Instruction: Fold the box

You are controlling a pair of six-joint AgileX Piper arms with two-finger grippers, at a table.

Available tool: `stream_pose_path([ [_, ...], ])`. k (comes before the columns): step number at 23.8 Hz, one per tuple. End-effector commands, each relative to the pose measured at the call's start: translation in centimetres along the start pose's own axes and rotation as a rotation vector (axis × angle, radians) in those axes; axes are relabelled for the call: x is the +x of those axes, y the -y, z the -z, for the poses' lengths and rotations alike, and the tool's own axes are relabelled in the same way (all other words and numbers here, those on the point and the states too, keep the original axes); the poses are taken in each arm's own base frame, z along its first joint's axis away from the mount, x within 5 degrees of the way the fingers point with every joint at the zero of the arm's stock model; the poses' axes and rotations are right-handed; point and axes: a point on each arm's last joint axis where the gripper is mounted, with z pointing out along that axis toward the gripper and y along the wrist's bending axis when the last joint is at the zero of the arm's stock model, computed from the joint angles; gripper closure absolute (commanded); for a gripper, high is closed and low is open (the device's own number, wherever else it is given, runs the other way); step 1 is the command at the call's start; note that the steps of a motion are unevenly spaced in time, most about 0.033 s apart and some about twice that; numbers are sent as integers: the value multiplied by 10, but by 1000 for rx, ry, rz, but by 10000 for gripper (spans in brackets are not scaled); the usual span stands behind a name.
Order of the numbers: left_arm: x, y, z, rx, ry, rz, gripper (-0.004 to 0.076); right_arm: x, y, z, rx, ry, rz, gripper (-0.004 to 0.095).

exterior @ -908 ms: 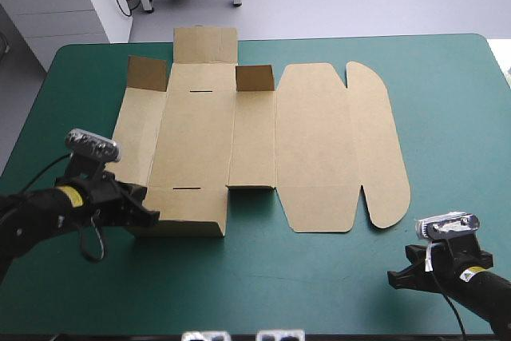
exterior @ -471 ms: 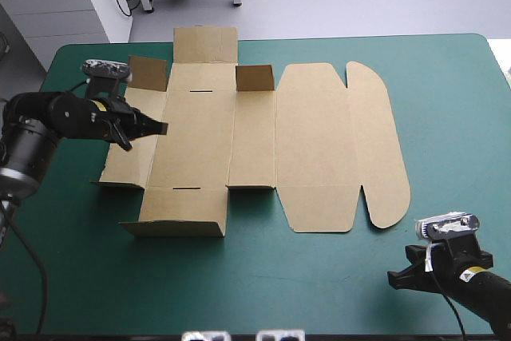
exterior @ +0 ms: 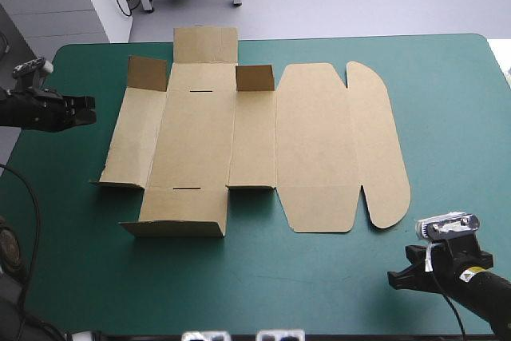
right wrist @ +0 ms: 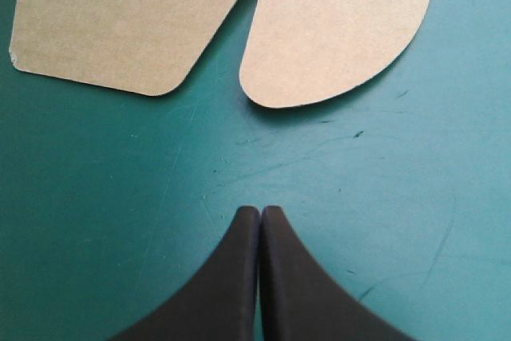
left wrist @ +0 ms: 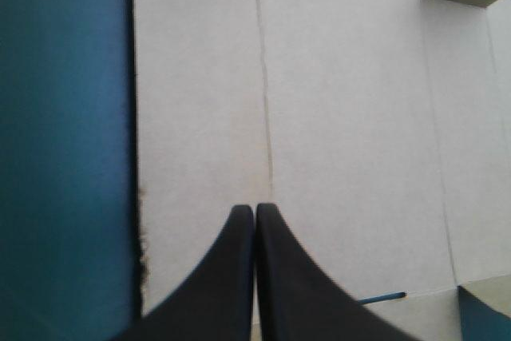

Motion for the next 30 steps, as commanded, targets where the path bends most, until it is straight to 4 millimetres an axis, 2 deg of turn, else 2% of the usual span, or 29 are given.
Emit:
stream_pose_path([
  [1,-6,-9,19,10,74,11,732,-11,0,5,7,63,5,922],
  [6,-4,-34,13,-45,53,47,706,-11,0,5,7,63,5,922],
  [11,4,-50,-10,0,-55,87,406,-11,0,5,7,63,5,922],
  [12,6,-55,-19,22,-76,123,276,-11,0,5,7,63,5,922],
  [13,7,-59,-28,58,-89,151,206,-11,0,5,7,63,2,922],
  [17,11,-73,-51,114,-121,200,213,-11,0,5,7,65,-6,922],
  [21,17,-75,-79,231,-185,228,213,-11,0,5,9,69,-9,922],
  [30,20,-52,-116,287,-270,182,213,-11,0,5,9,70,-11,922],
])
